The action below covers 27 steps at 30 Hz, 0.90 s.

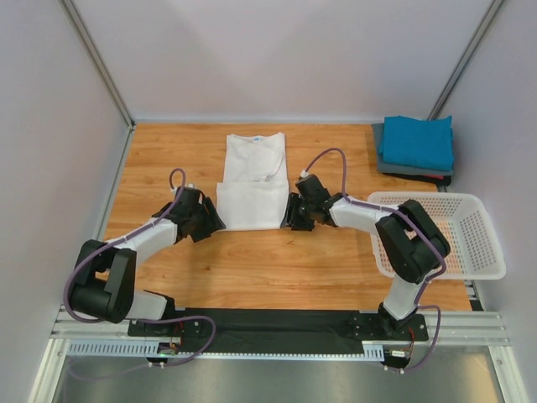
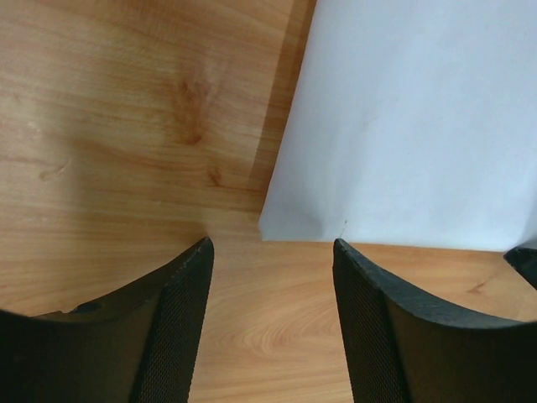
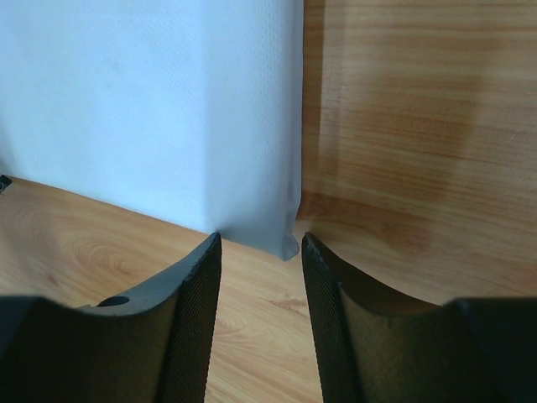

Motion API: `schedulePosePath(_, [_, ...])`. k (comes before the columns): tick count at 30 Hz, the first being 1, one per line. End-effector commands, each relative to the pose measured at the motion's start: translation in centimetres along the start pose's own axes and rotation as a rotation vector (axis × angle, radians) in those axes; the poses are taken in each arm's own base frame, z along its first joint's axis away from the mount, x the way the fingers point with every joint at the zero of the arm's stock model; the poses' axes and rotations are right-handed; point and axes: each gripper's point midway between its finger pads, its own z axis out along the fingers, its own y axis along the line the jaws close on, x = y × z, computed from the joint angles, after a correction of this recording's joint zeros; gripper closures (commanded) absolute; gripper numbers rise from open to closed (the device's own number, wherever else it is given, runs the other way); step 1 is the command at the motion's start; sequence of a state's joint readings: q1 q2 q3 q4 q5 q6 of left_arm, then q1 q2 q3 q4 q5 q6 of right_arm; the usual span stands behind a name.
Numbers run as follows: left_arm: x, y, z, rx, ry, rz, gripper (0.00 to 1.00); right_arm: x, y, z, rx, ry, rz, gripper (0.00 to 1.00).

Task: Fold and stack the t-shirts
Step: Fold the tshirt

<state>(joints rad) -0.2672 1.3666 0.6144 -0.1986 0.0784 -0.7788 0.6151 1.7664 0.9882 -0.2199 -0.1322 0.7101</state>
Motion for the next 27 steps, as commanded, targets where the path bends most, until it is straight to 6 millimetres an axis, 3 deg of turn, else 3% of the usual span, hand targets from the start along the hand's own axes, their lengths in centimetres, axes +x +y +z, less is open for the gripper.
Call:
schedulePosePath(1, [-0.9,-0.9,0.7,0.036,-0.027,0.0,0.34,-1.2,0.2,0.5,0.019,-0.039,-0.021,0.55])
schedulePosePath(5, [-1.1,-0.7,1.3,0.018,-0.019,0.011,0.42,-1.1,0.0,0.8,0.029,-0.031,-0.024,0.62])
schedulePosePath(8, [-0.9,-0.6,1.7,0.012,-0.003,0.011,0.57,-1.0,-0.1,0.9,0.036,-0.025,-0.023,0.69])
schedulePosePath(10, [-0.7,-0.5,1.9,0.013,0.003,0.016,0.71,-1.0,-0.2,0.9,0.041,-0.024,-0.026,0.76])
schedulePosePath(11, [-0.6,-0.5,1.9,0.012,0.008,0.017,0.89,-0.9,-0.4,0.9,0.05,-0.021,-0.025,0.87])
schedulePosePath(12, [-0.6,-0.5,1.9,0.012,0.01,0.019,1.0,-0.9,-0.5,0.9,0.053,-0.022,-0.028,0.95])
schedulePosePath(13, [-0.5,-0.4,1.8,0.004,0.021,0.016,1.0,-0.8,-0.6,0.8,0.057,-0.018,-0.029,1.0])
schedulePosePath(16, [0.3,-0.3,1.1,0.004,0.044,0.014,1.0,0.4,-1.1,0.2,0.062,0.013,-0.03,1.0])
schedulePosePath(21, [2.4,0.9,-1.3,-0.059,0.064,0.046,1.0,4.8,-2.8,-1.3,0.077,0.099,-0.023,1.0])
schedulePosePath(25, [6.3,2.4,-3.2,-0.101,0.133,0.059,1.0,8.9,-3.7,-2.8,0.102,0.165,-0.044,1.0])
schedulePosePath(27, [7.7,2.6,-4.0,-0.101,0.148,0.072,1.0,10.7,-3.0,-3.7,0.092,0.185,-0.065,1.0])
